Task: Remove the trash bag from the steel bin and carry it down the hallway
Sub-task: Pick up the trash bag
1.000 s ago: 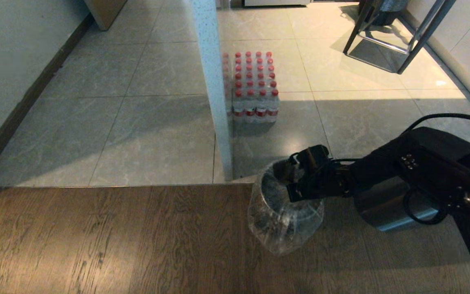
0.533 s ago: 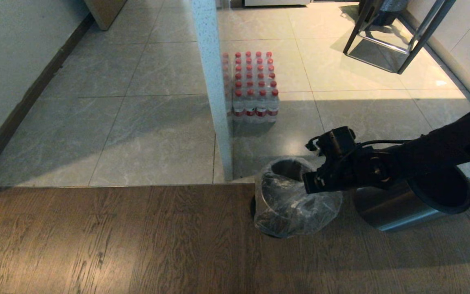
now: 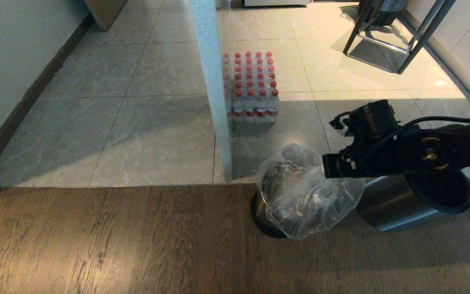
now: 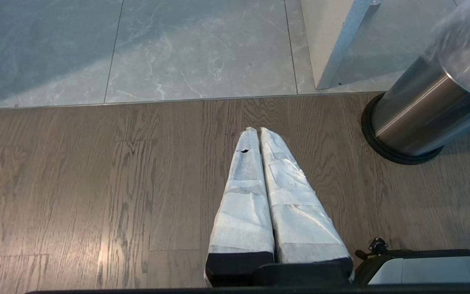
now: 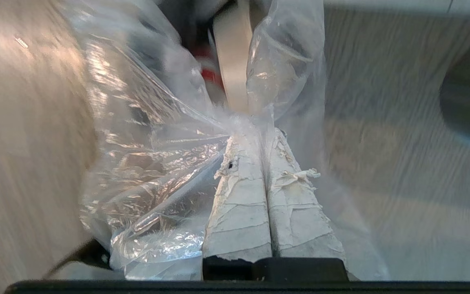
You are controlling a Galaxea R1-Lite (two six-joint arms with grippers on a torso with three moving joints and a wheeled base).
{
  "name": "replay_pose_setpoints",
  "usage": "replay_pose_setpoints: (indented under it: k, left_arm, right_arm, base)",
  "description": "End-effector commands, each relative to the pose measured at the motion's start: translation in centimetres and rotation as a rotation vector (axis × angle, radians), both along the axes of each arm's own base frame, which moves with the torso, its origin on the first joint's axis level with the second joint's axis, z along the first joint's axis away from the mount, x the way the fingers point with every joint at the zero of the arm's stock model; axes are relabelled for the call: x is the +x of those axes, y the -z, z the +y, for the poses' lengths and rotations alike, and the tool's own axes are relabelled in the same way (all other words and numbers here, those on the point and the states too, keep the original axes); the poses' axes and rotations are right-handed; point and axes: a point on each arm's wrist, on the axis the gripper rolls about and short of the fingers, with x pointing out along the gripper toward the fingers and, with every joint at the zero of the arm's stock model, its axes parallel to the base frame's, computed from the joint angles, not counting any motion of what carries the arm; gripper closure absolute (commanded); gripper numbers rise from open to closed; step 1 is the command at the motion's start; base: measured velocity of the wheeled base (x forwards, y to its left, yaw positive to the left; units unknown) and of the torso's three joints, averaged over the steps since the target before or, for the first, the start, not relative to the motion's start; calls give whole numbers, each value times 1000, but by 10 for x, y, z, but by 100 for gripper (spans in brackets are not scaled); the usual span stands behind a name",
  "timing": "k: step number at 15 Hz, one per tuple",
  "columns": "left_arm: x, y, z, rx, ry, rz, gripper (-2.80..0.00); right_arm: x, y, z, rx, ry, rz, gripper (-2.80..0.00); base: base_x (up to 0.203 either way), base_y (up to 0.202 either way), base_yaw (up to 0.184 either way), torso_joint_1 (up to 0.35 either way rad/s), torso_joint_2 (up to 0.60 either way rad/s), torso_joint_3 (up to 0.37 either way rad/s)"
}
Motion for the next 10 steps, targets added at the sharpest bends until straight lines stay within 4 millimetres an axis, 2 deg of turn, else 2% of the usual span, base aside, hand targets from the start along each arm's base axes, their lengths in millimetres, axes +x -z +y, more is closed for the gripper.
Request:
replay_pose_setpoints:
  k: [1, 3, 6, 10]
  left_arm:
    - [0, 0, 0, 0, 0, 0, 0]
    - [0, 0, 0, 0, 0, 0, 0]
    - [0, 0, 0, 0, 0, 0, 0]
    - [0, 0, 0, 0, 0, 0, 0]
  right_arm:
    - [-8, -27, -3, 42, 10, -76, 0]
    - [-11, -49, -4, 88, 28, -132, 0]
    - [-27, -84, -10, 126, 28, -231, 0]
    - [-63, -127, -23, 170, 26, -365, 0]
  base:
    - [0, 0, 0, 0, 0, 0]
    - [0, 0, 0, 0, 0, 0]
    - [0, 0, 0, 0, 0, 0]
    - [0, 0, 0, 0, 0, 0]
